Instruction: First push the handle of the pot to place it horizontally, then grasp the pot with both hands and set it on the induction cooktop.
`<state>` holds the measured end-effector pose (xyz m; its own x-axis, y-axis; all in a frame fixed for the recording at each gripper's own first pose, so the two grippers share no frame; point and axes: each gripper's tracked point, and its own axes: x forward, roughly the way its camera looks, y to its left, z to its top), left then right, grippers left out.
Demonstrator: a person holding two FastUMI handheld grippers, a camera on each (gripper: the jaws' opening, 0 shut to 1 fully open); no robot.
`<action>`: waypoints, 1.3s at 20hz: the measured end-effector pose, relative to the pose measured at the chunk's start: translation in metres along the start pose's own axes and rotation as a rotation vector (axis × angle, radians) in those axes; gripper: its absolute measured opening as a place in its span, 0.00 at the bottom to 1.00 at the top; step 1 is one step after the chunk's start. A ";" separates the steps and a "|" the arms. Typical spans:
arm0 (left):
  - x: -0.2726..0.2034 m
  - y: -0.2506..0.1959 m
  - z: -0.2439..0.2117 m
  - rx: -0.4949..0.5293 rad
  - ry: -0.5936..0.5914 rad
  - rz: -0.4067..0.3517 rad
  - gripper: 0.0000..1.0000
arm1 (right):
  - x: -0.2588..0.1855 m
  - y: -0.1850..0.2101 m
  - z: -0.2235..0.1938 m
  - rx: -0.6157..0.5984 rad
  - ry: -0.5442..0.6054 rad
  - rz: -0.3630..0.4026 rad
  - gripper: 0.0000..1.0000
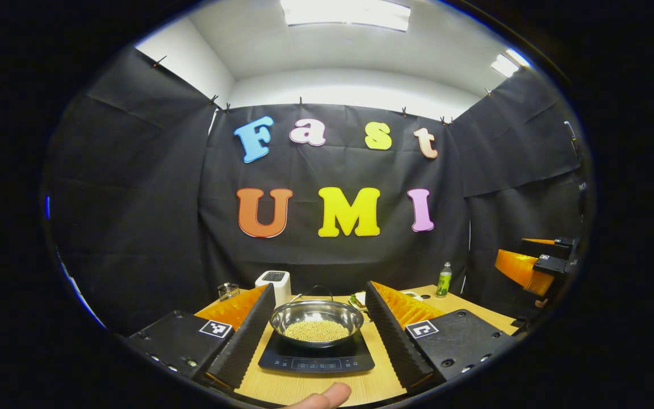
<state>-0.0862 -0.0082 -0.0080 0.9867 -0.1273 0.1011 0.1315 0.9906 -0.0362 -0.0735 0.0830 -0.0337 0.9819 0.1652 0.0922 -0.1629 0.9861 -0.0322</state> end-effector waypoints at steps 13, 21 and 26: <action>0.003 -0.010 -0.014 -0.050 0.023 0.002 0.95 | -0.010 -0.024 -0.018 0.052 0.007 -0.011 0.99; 0.000 -0.025 -0.011 -0.036 0.012 -0.046 0.95 | -0.012 -0.030 -0.015 0.074 -0.019 -0.005 0.99; -0.002 -0.029 -0.011 -0.034 0.012 -0.057 0.95 | -0.012 -0.029 -0.017 0.090 -0.006 -0.001 0.99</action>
<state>-0.0909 -0.0377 -0.0183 0.9785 -0.1846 0.0923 0.1909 0.9795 -0.0645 -0.0786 0.0521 -0.0503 0.9815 0.1644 0.0986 -0.1705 0.9837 0.0572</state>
